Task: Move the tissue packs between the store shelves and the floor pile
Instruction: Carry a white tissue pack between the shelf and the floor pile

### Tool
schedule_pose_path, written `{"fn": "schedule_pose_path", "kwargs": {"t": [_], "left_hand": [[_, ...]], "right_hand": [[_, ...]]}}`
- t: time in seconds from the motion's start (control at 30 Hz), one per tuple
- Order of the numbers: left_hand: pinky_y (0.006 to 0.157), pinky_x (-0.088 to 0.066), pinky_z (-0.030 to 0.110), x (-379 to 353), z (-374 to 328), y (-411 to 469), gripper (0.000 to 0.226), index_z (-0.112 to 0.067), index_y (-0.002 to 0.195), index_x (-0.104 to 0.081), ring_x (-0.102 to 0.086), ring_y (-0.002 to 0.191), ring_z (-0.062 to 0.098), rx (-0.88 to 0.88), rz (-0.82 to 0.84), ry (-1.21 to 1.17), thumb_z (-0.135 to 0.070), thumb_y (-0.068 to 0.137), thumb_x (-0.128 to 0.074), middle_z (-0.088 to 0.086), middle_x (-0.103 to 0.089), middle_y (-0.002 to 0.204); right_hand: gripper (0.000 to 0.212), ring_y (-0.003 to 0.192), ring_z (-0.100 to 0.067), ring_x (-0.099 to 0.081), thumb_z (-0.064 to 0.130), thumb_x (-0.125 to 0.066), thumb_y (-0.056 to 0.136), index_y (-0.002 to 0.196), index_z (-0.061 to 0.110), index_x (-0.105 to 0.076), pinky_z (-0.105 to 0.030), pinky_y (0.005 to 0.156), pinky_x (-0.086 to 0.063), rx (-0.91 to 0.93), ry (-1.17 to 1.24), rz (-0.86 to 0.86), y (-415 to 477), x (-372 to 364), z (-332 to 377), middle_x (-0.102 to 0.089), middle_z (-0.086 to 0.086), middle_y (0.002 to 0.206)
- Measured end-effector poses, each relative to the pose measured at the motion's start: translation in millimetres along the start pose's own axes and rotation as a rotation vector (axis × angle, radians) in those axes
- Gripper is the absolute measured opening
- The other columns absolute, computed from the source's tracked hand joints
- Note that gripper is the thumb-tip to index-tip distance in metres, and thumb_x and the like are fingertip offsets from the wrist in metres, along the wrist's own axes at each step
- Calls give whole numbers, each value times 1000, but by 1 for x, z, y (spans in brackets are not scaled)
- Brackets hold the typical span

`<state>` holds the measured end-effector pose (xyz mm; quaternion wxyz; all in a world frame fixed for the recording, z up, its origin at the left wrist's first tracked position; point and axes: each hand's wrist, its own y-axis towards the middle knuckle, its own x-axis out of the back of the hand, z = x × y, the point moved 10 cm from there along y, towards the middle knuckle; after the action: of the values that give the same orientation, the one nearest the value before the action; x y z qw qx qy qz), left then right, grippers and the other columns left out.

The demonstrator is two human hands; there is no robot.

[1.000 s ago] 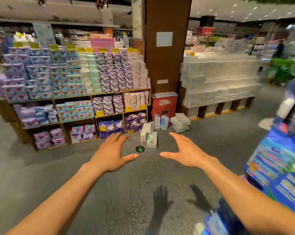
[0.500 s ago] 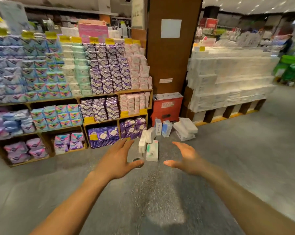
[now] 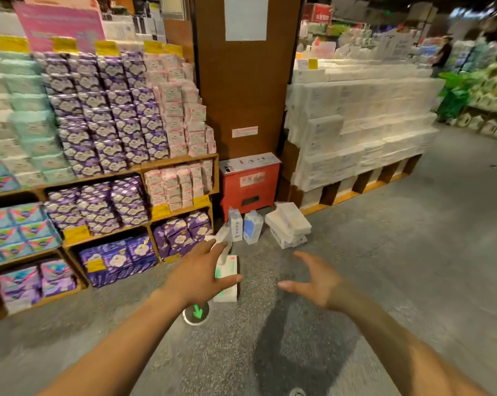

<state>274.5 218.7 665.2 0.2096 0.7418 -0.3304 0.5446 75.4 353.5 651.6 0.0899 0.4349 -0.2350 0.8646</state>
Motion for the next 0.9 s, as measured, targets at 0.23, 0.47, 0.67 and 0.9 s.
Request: {"fn": "schedule_pose_path", "kwargs": {"t": [0.23, 0.47, 0.67, 0.9], "left_hand": [[117, -28, 37, -11, -4, 141, 117, -25, 156, -28, -27, 148, 23, 179, -37, -86, -98, 64, -23, 5, -30, 161], [113, -31, 33, -5, 12, 229, 121, -23, 154, -31, -33, 143, 22, 331, -103, -148, -99, 60, -24, 4, -37, 157], [116, -31, 41, -19, 83, 291, 127, -24, 155, -29, -28, 147, 26, 498, -113, -196, -103, 57, -18, 8, -32, 160], [115, -32, 41, -19, 136, 378, 95, -22, 157, -25, -28, 147, 28, 609, -110, -217, -75, 83, -53, 8, -29, 162]], "right_hand": [[96, 144, -21, -36, 66, -69, 81, 157, 23, -27, -34, 114, -33, 171, -98, 105, 152, 84, -19, -35, -3, 159], [102, 146, -22, -34, 69, -67, 78, 157, 18, -28, -33, 116, -31, 309, -255, 188, 290, 127, -2, -33, -5, 162], [96, 146, -23, -35, 67, -68, 82, 156, 22, -28, -37, 114, -34, 401, -303, 303, 397, 107, 27, -33, -4, 161], [77, 132, -22, -48, 62, -68, 85, 146, 24, -41, -38, 105, -44, 443, -350, 392, 508, 111, 51, -47, -3, 150]]}}
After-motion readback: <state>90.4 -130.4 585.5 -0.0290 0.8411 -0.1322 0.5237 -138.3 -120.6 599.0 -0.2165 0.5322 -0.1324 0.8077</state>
